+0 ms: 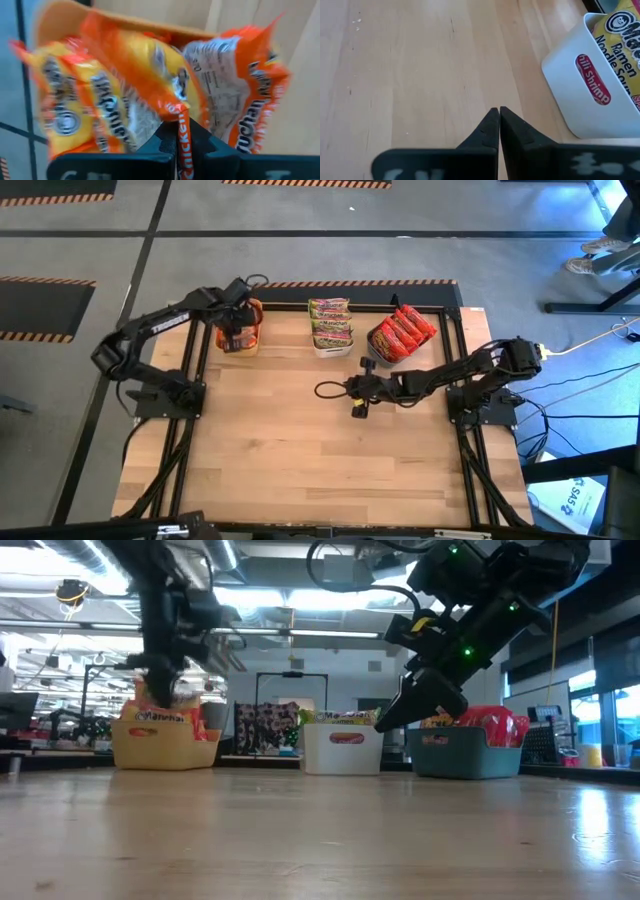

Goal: Sort Maruchan noodles
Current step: Put the orange noodle pack into the yellow bin

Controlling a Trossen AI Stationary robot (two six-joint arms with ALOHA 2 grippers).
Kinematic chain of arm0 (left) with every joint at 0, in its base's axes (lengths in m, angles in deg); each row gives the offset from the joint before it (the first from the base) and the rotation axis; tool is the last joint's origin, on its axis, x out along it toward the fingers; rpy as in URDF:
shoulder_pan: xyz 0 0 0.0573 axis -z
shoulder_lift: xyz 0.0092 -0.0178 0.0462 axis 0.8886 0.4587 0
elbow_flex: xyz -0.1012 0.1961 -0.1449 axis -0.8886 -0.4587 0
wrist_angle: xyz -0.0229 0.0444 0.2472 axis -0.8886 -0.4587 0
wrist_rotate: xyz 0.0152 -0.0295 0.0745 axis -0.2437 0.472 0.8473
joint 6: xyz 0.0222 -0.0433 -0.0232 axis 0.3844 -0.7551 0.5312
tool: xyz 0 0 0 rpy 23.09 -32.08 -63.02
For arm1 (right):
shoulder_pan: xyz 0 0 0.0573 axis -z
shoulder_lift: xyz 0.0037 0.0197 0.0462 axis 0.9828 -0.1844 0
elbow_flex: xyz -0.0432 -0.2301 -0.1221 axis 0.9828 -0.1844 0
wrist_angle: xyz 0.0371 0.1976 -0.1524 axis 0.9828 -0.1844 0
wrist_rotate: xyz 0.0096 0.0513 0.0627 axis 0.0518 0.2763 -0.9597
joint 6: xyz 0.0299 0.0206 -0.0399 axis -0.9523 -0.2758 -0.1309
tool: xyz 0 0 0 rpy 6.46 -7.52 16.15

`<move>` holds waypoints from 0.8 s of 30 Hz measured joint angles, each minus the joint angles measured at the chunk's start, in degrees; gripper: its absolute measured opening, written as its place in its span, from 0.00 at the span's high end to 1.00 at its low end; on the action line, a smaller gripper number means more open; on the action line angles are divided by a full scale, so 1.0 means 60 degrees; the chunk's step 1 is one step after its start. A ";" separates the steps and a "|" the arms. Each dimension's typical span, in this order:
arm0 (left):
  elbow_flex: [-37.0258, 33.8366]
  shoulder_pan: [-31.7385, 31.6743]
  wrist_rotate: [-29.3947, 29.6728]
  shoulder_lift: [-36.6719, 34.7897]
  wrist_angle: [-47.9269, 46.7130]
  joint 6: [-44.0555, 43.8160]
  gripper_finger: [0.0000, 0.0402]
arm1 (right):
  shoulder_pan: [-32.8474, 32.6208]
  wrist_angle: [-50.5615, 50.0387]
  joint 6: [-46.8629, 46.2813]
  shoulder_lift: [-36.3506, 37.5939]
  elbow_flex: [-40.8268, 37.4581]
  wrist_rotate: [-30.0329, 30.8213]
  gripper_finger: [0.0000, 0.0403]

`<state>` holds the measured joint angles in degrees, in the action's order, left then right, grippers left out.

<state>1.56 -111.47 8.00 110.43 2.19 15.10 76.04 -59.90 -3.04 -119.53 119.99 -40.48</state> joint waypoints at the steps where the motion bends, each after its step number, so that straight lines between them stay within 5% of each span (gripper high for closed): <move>1: -0.0167 -0.0025 0.0060 0.0121 0.0117 0.0004 0.99 | 0.0000 -0.0007 0.0000 0.0000 0.0000 0.0000 1.00; 9: -0.0769 -0.0120 0.0145 0.0384 0.1019 -0.0331 0.95 | 0.0000 -0.0044 0.0000 0.0000 0.0000 -0.0109 1.00; 19: -0.0776 -0.0042 0.0163 0.0327 0.0963 -0.1247 0.72 | 0.0000 -0.0047 0.0000 0.0000 0.0000 -0.0331 1.00; 24: -0.0308 0.0244 0.0955 0.0327 0.0034 -0.1525 0.66 | 0.0000 -0.0047 0.0000 0.0000 0.0000 -0.0331 1.00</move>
<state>-0.29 -110.01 13.73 112.39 2.40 5.95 76.04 -60.18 -3.04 -119.53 119.99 -42.47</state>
